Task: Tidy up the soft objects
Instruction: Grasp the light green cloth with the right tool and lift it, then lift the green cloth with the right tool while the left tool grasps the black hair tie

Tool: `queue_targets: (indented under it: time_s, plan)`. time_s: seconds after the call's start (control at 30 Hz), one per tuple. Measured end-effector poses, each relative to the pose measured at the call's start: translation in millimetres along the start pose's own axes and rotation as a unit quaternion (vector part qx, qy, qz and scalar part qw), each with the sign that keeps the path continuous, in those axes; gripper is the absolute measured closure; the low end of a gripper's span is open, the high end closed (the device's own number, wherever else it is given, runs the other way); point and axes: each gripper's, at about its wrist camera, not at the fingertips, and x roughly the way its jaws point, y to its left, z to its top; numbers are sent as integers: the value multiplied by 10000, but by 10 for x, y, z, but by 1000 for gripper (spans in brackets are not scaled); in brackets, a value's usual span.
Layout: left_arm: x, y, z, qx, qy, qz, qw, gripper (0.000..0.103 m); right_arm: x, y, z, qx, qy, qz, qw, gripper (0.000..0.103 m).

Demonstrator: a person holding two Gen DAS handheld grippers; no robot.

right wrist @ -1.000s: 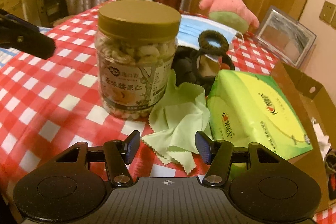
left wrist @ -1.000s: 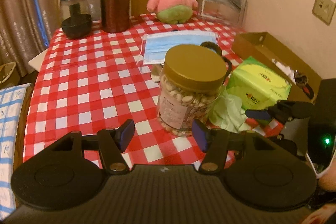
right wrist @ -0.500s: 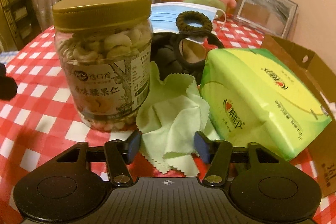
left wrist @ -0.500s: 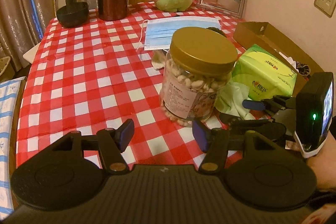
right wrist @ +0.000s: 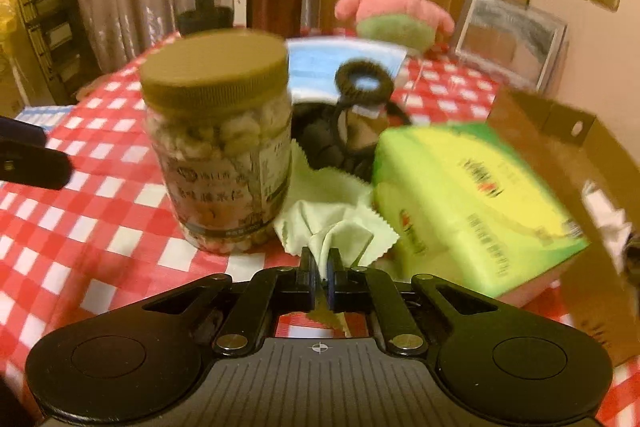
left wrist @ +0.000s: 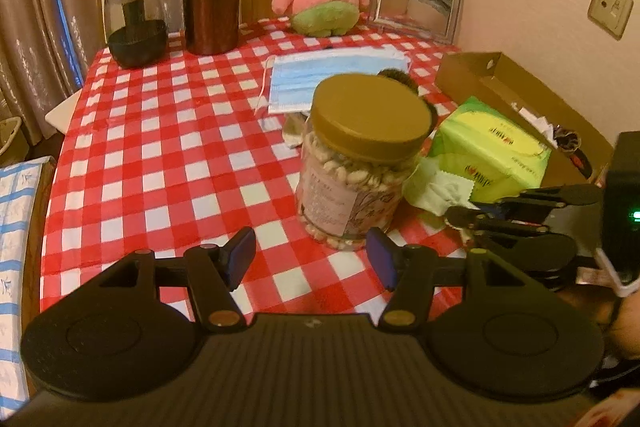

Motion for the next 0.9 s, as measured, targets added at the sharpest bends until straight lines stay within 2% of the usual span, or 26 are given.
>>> queue_targets:
  time_s: [0.37,0.57,0.9]
  plan:
    - [-258,-251,321,208,-310,-231,9990,45,-843,-280,317,-404,-873,-106,9953,98]
    - [-301,-400,606,497,-415,-348,9973,45,-1070,-593,576,-341,-1206,-320,9916,98]
    - [-22,-675,1174,1077,-353,-632,9915,45,-1093,-1122,801,-195,-1190,-428,9918,98]
